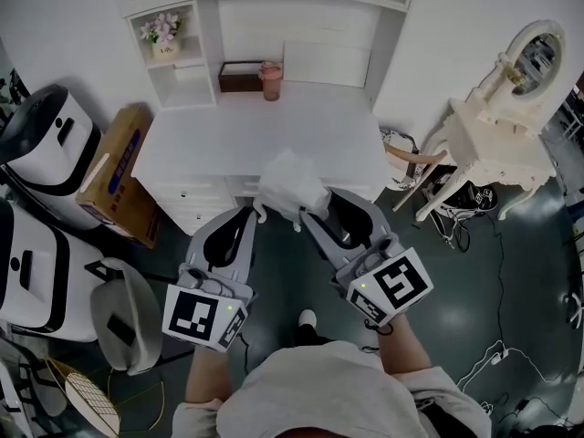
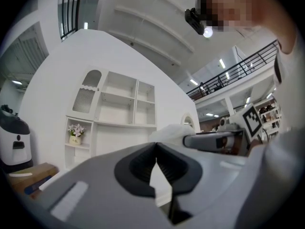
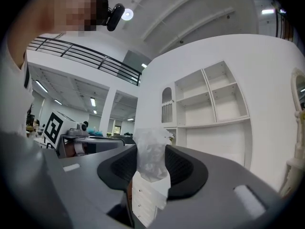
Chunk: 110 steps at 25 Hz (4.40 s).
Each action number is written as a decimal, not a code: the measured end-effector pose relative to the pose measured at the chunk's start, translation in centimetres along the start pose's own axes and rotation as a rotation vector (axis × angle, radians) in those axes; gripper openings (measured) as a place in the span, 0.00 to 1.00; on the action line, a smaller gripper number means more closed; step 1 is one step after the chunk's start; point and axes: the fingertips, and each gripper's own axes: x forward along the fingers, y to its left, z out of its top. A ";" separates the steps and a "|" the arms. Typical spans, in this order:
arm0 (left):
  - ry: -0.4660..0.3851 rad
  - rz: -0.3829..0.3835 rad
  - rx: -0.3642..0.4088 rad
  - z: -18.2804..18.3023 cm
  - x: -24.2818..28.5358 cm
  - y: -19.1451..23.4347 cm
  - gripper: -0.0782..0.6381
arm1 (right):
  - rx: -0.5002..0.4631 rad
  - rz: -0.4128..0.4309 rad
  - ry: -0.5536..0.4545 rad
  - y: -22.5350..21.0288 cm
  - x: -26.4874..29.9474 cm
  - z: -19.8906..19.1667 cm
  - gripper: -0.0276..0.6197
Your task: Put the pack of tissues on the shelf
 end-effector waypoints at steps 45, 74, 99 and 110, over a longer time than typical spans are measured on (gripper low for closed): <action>-0.022 -0.042 0.029 0.3 14.6 10.5 0.11 | 0.011 -0.031 -0.032 -10.9 13.1 0.5 0.30; -0.023 -0.173 0.018 -1.4 16.1 23.9 0.11 | 0.020 -0.167 -0.015 -8.1 25.3 -1.4 0.30; -0.027 -0.156 0.003 -2.7 26.1 27.9 0.11 | 0.008 -0.167 -0.007 -17.4 31.5 -1.8 0.30; -0.040 -0.124 0.008 -2.6 32.2 28.9 0.11 | 0.001 -0.134 -0.020 -23.2 34.1 -1.5 0.30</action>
